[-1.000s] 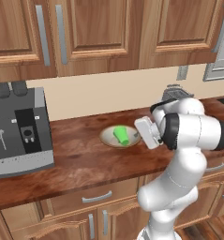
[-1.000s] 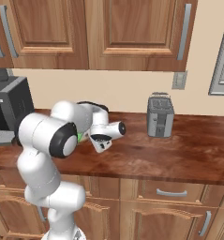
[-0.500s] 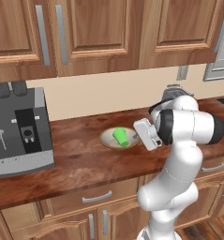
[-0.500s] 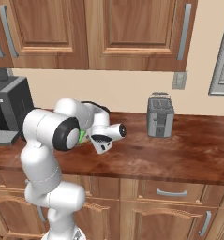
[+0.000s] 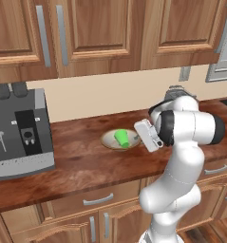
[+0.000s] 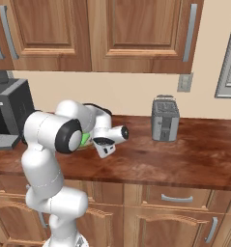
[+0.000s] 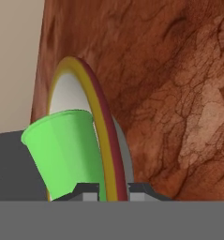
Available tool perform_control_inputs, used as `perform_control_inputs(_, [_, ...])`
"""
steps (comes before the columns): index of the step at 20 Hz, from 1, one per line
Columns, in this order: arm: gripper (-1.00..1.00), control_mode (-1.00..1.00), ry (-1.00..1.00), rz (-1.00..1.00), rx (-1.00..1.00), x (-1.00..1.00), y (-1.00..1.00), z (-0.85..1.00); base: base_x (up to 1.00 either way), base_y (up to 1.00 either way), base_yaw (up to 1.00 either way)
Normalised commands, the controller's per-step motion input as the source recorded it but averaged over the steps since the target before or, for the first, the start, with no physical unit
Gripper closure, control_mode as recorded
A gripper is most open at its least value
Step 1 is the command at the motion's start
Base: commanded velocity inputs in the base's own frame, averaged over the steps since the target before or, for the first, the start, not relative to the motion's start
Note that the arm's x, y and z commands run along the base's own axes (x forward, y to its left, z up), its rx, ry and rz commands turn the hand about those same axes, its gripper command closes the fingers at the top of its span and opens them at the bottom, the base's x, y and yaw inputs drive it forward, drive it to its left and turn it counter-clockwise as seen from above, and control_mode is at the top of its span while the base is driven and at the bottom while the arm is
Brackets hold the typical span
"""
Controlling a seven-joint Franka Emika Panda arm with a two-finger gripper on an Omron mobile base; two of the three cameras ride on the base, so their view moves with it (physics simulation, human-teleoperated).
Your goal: Place the cup inside the bowl on the dining table and move the bowl to any counter.
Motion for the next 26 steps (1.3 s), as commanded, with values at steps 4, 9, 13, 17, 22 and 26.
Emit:
perform_control_inputs(4, [1.0,-1.0,0.0,0.0,0.0,0.05,0.0,-0.14,0.0,0.0,0.0])
perform_control_inputs(9, [1.0,-1.0,0.0,0.0,0.0,0.05,0.0,-0.23,0.0,0.0,0.0])
perform_control_inputs(13, [1.0,-1.0,0.0,0.0,0.0,0.05,0.0,-0.22,0.0,0.0,0.0])
perform_control_inputs(17, [1.0,-1.0,0.0,0.0,0.0,0.03,0.0,-0.24,0.0,0.0,0.0])
perform_control_inputs(22, [1.0,-1.0,0.0,0.0,0.0,0.0,0.0,-0.04,0.0,0.0,0.0])
perform_control_inputs(26, [-1.0,-1.0,0.0,0.0,0.0,0.0,0.0,0.0,0.0,0.0,0.0])
